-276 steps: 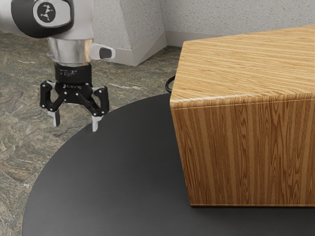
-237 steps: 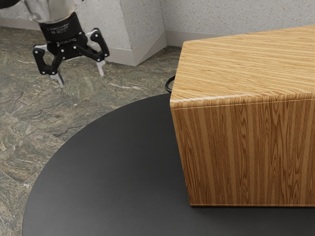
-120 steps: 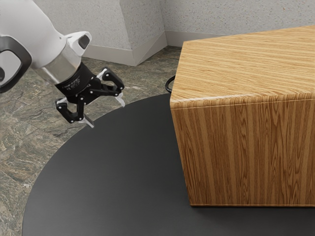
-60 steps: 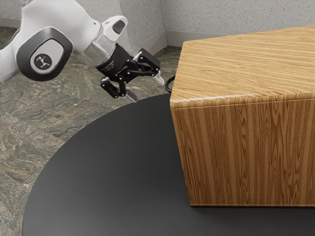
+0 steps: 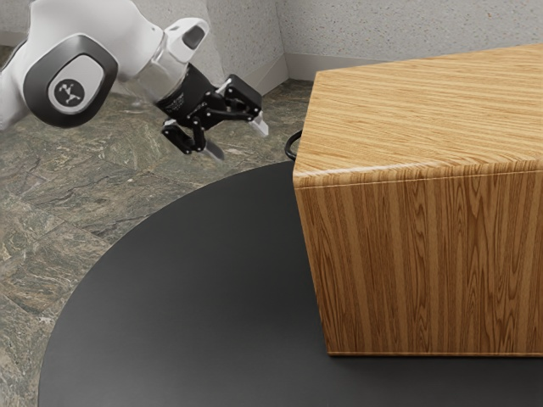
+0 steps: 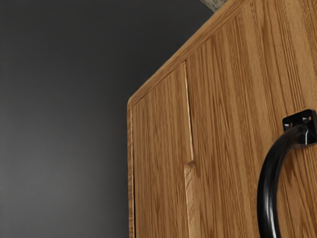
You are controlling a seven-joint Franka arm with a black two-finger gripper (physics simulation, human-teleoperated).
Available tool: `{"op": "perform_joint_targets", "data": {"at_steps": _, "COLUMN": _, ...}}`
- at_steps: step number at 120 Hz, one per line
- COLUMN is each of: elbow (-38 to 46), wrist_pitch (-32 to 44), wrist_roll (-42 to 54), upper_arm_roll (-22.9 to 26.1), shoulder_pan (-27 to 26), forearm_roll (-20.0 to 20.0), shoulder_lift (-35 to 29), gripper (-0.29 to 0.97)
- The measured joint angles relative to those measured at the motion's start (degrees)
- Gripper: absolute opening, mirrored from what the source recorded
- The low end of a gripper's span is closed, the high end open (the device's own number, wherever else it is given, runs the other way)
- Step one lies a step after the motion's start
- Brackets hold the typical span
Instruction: Pull the drawer handle with one arm to open the drawer
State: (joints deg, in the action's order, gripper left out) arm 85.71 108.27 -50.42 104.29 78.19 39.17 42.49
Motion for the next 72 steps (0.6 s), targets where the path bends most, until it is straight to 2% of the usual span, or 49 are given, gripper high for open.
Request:
{"op": "perform_joint_targets", "data": {"at_steps": 10, "elbow": -2.83, "wrist_pitch": -0.37, "wrist_roll": 0.84, "upper_arm_roll": -3.57, "shoulder_pan": -4.90, "forearm_roll": 0.78, "shoulder_lift": 0.23, "gripper": 0.67}}
{"op": "perform_joint_targets", "data": {"at_steps": 26, "elbow": -3.57, "wrist_pitch": -0.66, "wrist_roll": 1.93, "upper_arm_roll": -6.03, "shoulder_pan": -7.52, "forearm_roll": 1.30, "shoulder_lift": 0.45, "gripper": 0.67}}
{"op": "perform_joint_targets", "data": {"at_steps": 47, "elbow": -3.60, "wrist_pitch": -0.70, "wrist_roll": 3.00, "upper_arm_roll": -6.82, "shoulder_pan": -8.87, "forearm_roll": 1.47, "shoulder_lift": 0.51, "gripper": 0.67}}
{"op": "perform_joint_targets", "data": {"at_steps": 72, "elbow": -3.43, "wrist_pitch": -0.95, "wrist_roll": 3.78, "upper_arm_roll": -6.39, "shoulder_pan": -7.99, "forearm_roll": 1.26, "shoulder_lift": 0.39, "gripper": 0.67}}
